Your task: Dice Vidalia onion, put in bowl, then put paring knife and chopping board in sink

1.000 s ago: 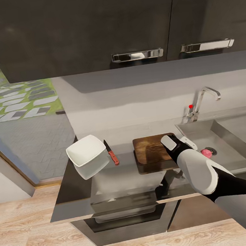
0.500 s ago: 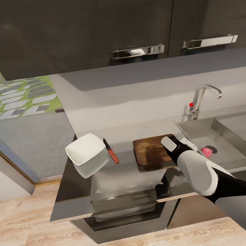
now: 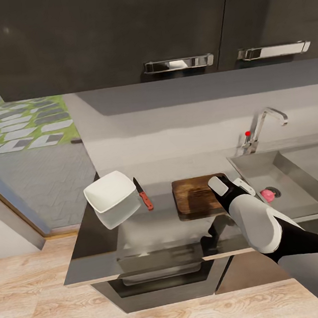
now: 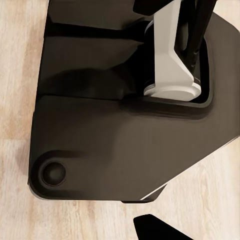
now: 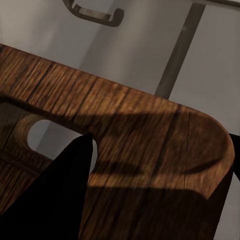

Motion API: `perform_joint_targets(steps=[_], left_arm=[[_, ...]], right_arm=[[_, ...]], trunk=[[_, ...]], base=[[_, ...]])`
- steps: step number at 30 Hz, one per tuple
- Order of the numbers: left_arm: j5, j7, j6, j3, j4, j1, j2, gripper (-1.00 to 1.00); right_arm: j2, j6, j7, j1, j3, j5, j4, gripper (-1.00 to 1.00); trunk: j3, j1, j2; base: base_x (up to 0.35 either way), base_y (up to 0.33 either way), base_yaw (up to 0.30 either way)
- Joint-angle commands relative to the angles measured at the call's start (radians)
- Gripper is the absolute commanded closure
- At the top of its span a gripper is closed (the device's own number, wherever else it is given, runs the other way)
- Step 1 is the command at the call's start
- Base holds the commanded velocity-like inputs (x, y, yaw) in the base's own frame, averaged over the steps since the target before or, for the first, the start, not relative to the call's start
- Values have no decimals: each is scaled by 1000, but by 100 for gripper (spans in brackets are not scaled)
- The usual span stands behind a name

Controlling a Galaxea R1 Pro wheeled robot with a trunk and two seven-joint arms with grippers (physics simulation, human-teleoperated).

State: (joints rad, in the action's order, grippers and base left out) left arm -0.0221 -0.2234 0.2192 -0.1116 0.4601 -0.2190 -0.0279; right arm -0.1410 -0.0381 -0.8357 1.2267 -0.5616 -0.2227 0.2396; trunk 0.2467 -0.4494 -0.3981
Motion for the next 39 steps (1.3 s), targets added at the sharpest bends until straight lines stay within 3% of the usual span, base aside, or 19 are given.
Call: perform_joint_targets(steps=[1,11,12,39], left_arm=[[-2,-10,-1,-8,2,0,-1,-100],[-2,-10,-1,-8,2,0,-1,-100],[-2,-10,-1,-8,2,0,-1,-100],[-2,-10,-2,-8,2,0,-1,-100]], right_arm=[[0,-4,-3,0,5,-10,1,100],[0,-3,-3,0,4,-10,1,100],[0,-3,-3,0,4,-10,1,-100],[-1,-3,-2,0,8,-10,13,-100]], trunk=[[2,-1,-2],[2,-1,-2],[2,-1,-2],[2,-1,-2]], base=[[0,0,0],[0,0,0],[0,0,0],[0,0,0]])
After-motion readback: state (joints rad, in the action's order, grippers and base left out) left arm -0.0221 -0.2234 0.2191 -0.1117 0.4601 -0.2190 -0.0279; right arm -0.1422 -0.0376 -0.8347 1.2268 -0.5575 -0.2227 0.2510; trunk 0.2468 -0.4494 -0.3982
